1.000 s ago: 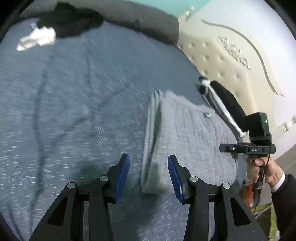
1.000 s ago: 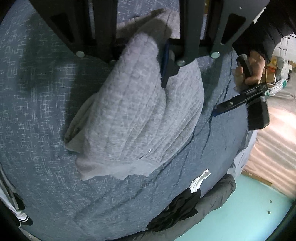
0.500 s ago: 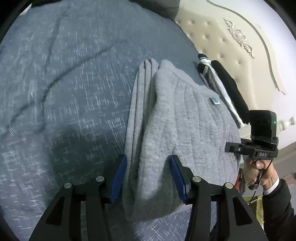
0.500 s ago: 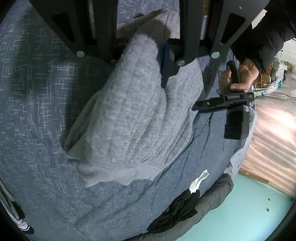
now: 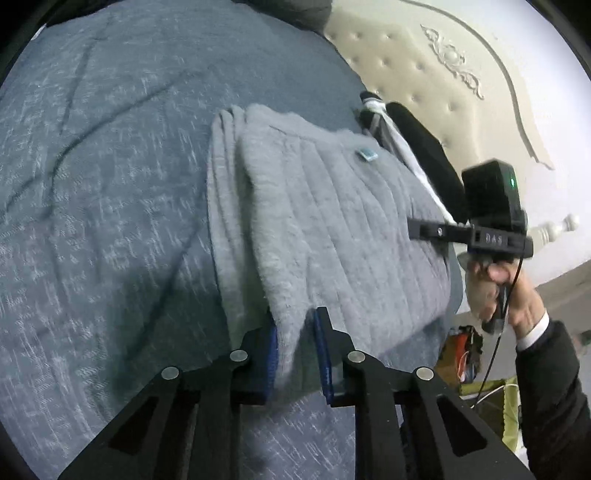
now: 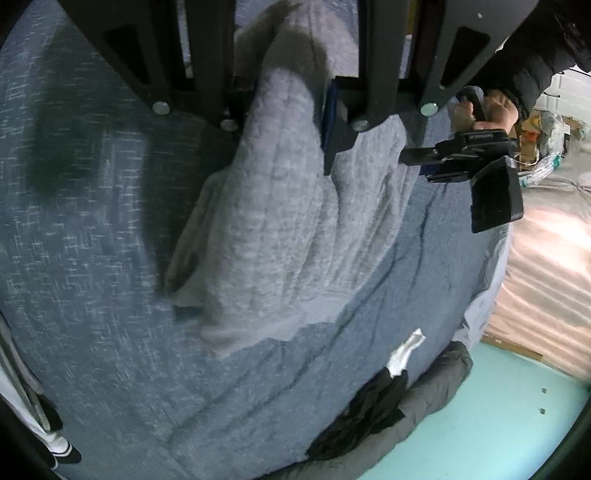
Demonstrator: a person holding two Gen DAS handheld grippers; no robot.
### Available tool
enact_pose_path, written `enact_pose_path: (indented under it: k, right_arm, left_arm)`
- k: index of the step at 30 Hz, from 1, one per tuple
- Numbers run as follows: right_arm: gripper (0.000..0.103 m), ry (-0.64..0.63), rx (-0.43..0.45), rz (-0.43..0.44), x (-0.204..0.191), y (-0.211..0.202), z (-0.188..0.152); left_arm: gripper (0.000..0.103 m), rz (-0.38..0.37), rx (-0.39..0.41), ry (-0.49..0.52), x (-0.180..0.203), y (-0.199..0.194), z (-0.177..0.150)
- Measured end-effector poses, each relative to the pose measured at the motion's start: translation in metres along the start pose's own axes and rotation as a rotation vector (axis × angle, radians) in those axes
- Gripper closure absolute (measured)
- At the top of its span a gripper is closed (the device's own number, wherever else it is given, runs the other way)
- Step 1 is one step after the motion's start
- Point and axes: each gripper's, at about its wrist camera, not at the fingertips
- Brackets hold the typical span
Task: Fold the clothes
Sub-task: 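Grasp the bundle with the left tool while the right tool holds it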
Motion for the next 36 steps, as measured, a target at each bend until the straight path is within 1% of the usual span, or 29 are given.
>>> enact_pose_path:
  k: [1,2,3,4,5,6,7,9,11,14,17,20,24,26,29,31,36]
  right_arm:
    - [0.078,0.007,-0.008,-0.008,0.003,0.002,-0.002]
    - [0.074,0.019,-0.004,-0.009,0.005,0.002,-0.003]
    - [0.073,0.033,0.004,-0.007,0.008,0.001,-0.004]
    - [0.071,0.038,0.012,-0.011,0.010,0.000,-0.005]
    - [0.063,0.040,0.021,-0.018,0.011,-0.001,-0.006]
    - [0.055,0.042,0.030,-0.025,0.013,-0.003,-0.007]
    - [0.052,0.053,0.033,-0.026,0.016,-0.003,-0.008]
    - [0.044,0.083,0.035,-0.026,0.022,-0.002,-0.010]
    - [0.039,0.109,0.036,-0.017,0.027,-0.001,-0.012]
    - [0.039,0.133,0.034,-0.004,0.032,0.002,-0.015]
    - [0.033,0.150,0.021,0.009,0.034,0.004,-0.019]
    - [0.033,0.160,-0.003,0.037,0.034,0.009,-0.021]
    - [0.033,0.147,-0.005,0.042,0.034,0.011,-0.021]
    - [0.033,0.151,-0.005,0.052,0.035,0.012,-0.021]
    - [0.033,0.164,-0.006,0.070,0.037,0.016,-0.023]
    - [0.033,0.177,0.010,0.087,0.040,0.015,-0.024]
    - [0.033,0.167,0.022,0.092,0.042,0.013,-0.026]
  left_arm:
    - [0.083,0.005,0.002,-0.015,-0.004,0.001,0.000]
    - [0.083,0.011,0.006,-0.033,-0.008,0.002,0.000]
    - [0.079,0.018,0.016,-0.047,-0.012,0.003,0.003]
    - [0.070,0.035,0.029,-0.052,-0.015,0.002,0.006]
    - [0.065,0.059,0.045,-0.052,-0.020,-0.001,0.011]
    - [0.056,0.064,0.056,-0.062,-0.023,-0.001,0.016]
    - [0.049,0.065,0.065,-0.074,-0.027,-0.001,0.020]
    - [0.045,0.064,0.049,-0.096,-0.036,0.005,0.028]
    - [0.045,0.054,0.028,-0.108,-0.041,0.013,0.033]
    - [0.045,0.035,0.012,-0.123,-0.045,0.024,0.035]
    - [0.044,0.014,0.004,-0.123,-0.047,0.028,0.032]
    - [0.044,-0.016,-0.005,-0.145,-0.050,0.038,0.031]
    - [0.044,-0.009,0.001,-0.130,-0.051,0.049,0.031]
    - [0.043,-0.018,0.008,-0.140,-0.054,0.051,0.031]
    - [0.042,-0.029,0.014,-0.155,-0.059,0.049,0.028]
    - [0.042,-0.039,0.021,-0.160,-0.058,0.051,0.029]
    - [0.042,-0.088,0.050,-0.181,-0.060,0.042,0.030]
Point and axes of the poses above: each gripper's, at about its wrist camera, not at the fingertips, and y roughly the way its jaws point, x to its right, z to its top, and after that the axes turned 11 degrees about x, right-handed
